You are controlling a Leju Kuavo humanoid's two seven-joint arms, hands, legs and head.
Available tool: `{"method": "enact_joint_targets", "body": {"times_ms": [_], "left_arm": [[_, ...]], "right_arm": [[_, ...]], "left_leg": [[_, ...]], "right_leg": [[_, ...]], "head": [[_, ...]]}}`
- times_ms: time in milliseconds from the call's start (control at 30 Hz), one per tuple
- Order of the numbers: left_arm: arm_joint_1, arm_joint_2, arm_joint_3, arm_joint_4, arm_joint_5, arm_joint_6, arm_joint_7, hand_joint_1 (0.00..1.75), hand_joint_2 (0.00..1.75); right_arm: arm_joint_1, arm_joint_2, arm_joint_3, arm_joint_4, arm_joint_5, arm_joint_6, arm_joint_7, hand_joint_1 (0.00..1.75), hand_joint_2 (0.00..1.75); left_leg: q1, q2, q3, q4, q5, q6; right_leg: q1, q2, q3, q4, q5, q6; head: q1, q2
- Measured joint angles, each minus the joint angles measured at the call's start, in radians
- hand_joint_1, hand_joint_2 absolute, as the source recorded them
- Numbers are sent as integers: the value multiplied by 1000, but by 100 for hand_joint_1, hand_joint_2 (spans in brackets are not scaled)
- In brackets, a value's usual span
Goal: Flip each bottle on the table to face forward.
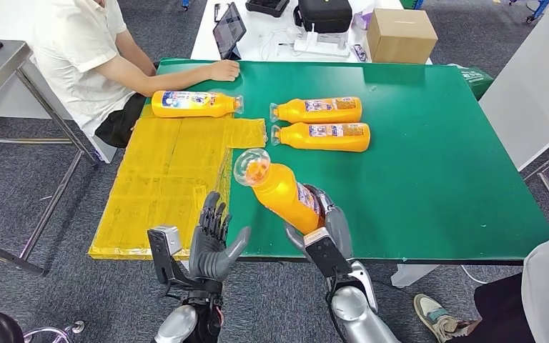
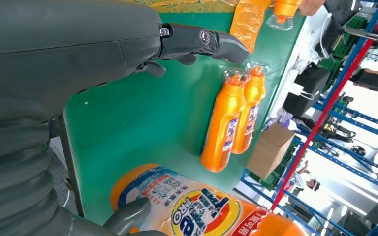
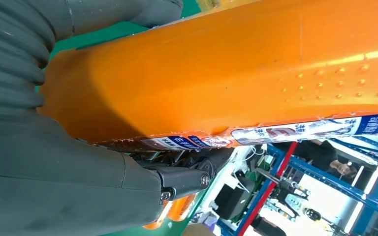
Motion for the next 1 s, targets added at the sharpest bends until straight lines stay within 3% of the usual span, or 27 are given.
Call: {"method": "enact_joint_targets", "body": {"times_ms": [200, 333, 600, 1000], "left_arm": [[1, 19, -30, -23, 99, -147, 83, 0, 175], [-1, 31, -46, -32, 112, -179, 82, 0, 175], [-7, 36, -49, -31, 75, -168, 87, 0, 175], [-73, 9, -28, 33, 89, -71, 50, 0, 175]], "right_arm": [[-9, 0, 29, 2, -5, 50, -4, 175, 175], [-34, 0, 85, 35, 25, 106, 12, 175, 175], [-69, -1, 150, 106, 48, 131, 29, 175, 175], [-97, 4, 229, 121, 74, 116, 48, 175, 175]], "left_leg": [[0, 0, 0, 0, 0, 0], [0, 0, -1, 0, 0, 0], [0, 0, -1, 0, 0, 0], [0, 0, -1, 0, 0, 0]], "right_leg": [[0, 0, 0, 0, 0, 0], [0, 0, -1, 0, 0, 0], [0, 0, -1, 0, 0, 0], [0, 0, -2, 0, 0, 0]], "head": [[0, 0], [0, 0], [0, 0], [0, 0]]}}
